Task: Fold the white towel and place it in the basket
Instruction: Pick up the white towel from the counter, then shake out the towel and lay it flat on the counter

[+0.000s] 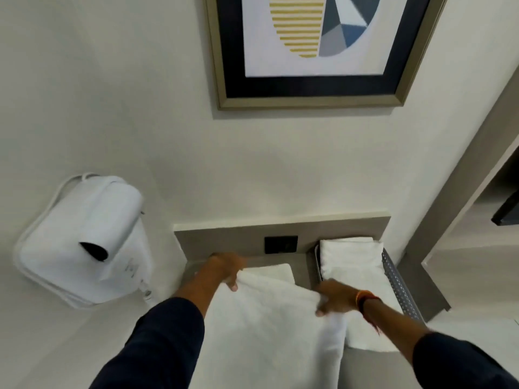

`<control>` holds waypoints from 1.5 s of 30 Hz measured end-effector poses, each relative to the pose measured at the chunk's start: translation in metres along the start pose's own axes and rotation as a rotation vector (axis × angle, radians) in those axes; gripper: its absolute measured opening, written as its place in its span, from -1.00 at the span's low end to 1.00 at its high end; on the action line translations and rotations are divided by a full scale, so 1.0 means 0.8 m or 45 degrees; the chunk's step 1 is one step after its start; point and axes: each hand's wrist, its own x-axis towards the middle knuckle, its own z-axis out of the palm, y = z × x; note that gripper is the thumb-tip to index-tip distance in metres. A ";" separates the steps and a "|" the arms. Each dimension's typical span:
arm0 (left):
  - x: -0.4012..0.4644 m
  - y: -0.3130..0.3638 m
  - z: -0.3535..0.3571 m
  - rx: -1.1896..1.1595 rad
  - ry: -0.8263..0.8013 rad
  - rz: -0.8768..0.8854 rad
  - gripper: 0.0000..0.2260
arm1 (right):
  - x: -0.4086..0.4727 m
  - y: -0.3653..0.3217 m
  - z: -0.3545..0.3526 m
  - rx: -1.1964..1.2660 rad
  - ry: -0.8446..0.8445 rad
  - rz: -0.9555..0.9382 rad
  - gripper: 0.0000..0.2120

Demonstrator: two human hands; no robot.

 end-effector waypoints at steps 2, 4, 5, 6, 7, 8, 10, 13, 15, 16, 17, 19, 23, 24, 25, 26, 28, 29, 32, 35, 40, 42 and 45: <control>-0.036 -0.017 -0.046 -0.024 0.091 -0.073 -0.30 | -0.002 -0.015 -0.060 -0.061 0.144 -0.036 -0.57; -0.076 -0.031 -0.095 0.023 0.219 -0.128 -0.35 | -0.012 -0.033 -0.122 -0.103 0.309 -0.086 -0.54; -0.096 -0.036 -0.121 0.048 0.280 -0.149 -0.38 | -0.020 -0.043 -0.155 -0.120 0.378 -0.116 -0.53; -0.113 -0.040 -0.145 0.068 0.334 -0.165 -0.42 | -0.028 -0.052 -0.186 -0.130 0.435 -0.138 -0.54; -0.133 -0.044 -0.170 0.086 0.406 -0.180 -0.45 | -0.040 -0.062 -0.220 -0.148 0.504 -0.165 -0.56; -0.152 -0.048 -0.192 0.096 0.487 -0.199 -0.47 | -0.053 -0.072 -0.251 -0.179 0.580 -0.186 -0.56; -0.193 -0.055 -0.235 0.103 0.664 -0.243 -0.49 | -0.080 -0.091 -0.311 -0.246 0.746 -0.225 -0.55; -0.254 -0.063 -0.295 0.065 0.897 -0.281 -0.53 | -0.124 -0.120 -0.391 -0.314 1.012 -0.262 -0.48; -0.298 -0.066 -0.334 0.021 1.035 -0.298 -0.55 | -0.157 -0.139 -0.439 -0.323 1.193 -0.261 -0.48; -0.317 -0.065 -0.351 0.001 1.108 -0.305 -0.56 | -0.172 -0.147 -0.459 -0.322 1.281 -0.266 -0.50; -0.337 -0.064 -0.366 -0.016 1.200 -0.316 -0.57 | -0.188 -0.157 -0.478 -0.320 1.370 -0.278 -0.54; -0.368 -0.062 -0.386 -0.028 1.411 -0.344 -0.63 | -0.218 -0.176 -0.508 -0.320 1.545 -0.307 -0.62; -0.402 -0.056 -0.404 -0.043 1.551 -0.461 -0.69 | -0.264 -0.210 -0.538 -0.414 1.591 -0.338 -0.70; -0.407 -0.055 -0.407 -0.067 1.563 -0.485 -0.68 | -0.271 -0.215 -0.542 -0.423 1.638 -0.343 -0.71; -0.411 -0.056 -0.411 -0.089 1.614 -0.495 -0.69 | -0.275 -0.217 -0.546 -0.394 1.717 -0.356 -0.73; -0.414 -0.057 -0.414 -0.114 1.671 -0.498 -0.71 | -0.278 -0.218 -0.548 -0.350 1.785 -0.367 -0.75; -0.420 -0.057 -0.420 -0.154 1.706 -0.503 -0.71 | -0.282 -0.220 -0.555 -0.332 1.805 -0.355 -0.73; -0.423 -0.055 -0.422 -0.164 1.690 -0.501 -0.69 | -0.282 -0.220 -0.558 -0.348 1.797 -0.341 -0.72; -0.426 -0.055 -0.426 -0.217 1.693 -0.493 -0.68 | -0.284 -0.220 -0.563 -0.263 1.831 -0.367 -0.74; -0.421 -0.055 -0.423 -0.246 1.585 -0.495 -0.65 | -0.282 -0.221 -0.559 -0.344 1.713 -0.330 -0.71; -0.389 -0.057 -0.400 -0.261 1.605 -0.496 -0.67 | -0.258 -0.217 -0.542 -0.424 1.711 -0.258 -0.77; -0.381 -0.058 -0.394 -0.233 1.662 -0.493 -0.72 | -0.247 -0.216 -0.536 -0.423 1.733 -0.265 -0.79; -0.385 -0.056 -0.393 -0.155 1.755 -0.492 -0.76 | -0.245 -0.213 -0.536 -0.391 1.798 -0.275 -0.81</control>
